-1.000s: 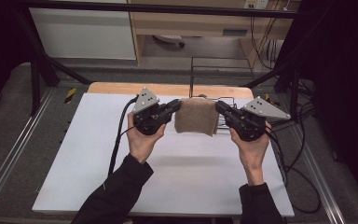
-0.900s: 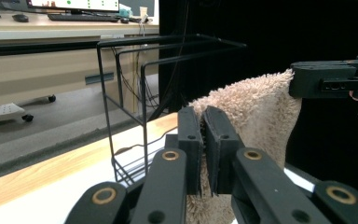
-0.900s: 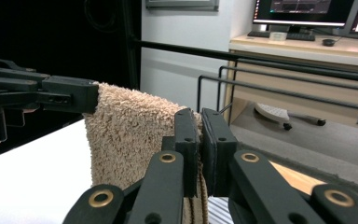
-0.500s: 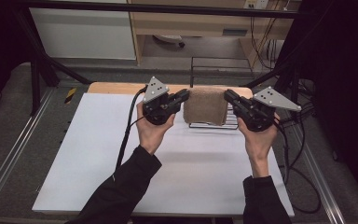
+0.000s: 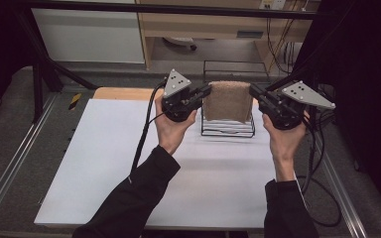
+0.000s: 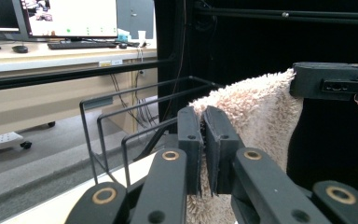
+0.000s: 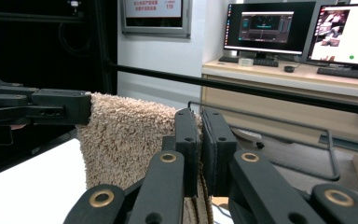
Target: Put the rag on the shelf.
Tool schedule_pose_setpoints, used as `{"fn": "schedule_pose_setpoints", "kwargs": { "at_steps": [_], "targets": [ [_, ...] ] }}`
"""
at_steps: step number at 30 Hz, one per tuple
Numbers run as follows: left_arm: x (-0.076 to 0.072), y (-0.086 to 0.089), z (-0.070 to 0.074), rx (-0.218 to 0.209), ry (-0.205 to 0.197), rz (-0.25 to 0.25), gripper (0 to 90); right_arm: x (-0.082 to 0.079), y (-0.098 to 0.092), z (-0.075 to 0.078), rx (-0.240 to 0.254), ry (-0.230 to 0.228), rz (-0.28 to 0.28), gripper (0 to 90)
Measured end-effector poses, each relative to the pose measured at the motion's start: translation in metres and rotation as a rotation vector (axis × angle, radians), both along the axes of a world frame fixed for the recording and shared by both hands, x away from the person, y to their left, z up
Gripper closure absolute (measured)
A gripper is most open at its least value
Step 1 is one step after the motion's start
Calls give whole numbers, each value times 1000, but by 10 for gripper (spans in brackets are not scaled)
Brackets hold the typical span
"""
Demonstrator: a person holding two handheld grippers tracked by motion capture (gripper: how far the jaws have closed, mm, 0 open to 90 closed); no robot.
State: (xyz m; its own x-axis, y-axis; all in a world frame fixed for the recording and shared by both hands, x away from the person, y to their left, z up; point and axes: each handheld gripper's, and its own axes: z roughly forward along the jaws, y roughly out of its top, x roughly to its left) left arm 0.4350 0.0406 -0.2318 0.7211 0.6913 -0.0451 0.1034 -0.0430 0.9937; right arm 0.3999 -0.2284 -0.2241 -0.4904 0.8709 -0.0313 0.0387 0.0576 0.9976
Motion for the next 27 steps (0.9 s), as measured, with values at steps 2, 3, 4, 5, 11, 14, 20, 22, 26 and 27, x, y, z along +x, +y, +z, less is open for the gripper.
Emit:
{"fn": "schedule_pose_setpoints", "kwargs": {
  "at_steps": [2,3,4,5,11,14,20,22,26,27],
  "targets": [
    [2,-2,3,-4,-3,-1,851,1,-2,3,-1,-5,-6,860],
    [2,-3,5,-6,-8,0,851,2,-2,5,1,-6,-10,860],
    [3,-4,6,-5,-14,0,851,3,-3,7,0,-9,-13,860],
    [4,-5,8,-4,-17,1,851,4,-4,8,0,-12,-15,861],
    [13,-10,17,-20,-19,6,852,10,-7,19,1,-31,-31,861],
    [18,-13,23,-19,-27,14,851,13,-7,24,2,-37,-37,861],
    [24,-16,34,-24,-46,22,852,20,-8,36,4,-56,-49,861],
    [27,-15,37,-32,-43,23,851,22,-8,39,6,-61,-52,861],
    [32,-16,44,-38,-57,32,851,27,-7,42,12,-76,-56,861],
    [33,-16,45,-38,-61,35,851,28,-7,43,12,-78,-56,861]
  ]
}}
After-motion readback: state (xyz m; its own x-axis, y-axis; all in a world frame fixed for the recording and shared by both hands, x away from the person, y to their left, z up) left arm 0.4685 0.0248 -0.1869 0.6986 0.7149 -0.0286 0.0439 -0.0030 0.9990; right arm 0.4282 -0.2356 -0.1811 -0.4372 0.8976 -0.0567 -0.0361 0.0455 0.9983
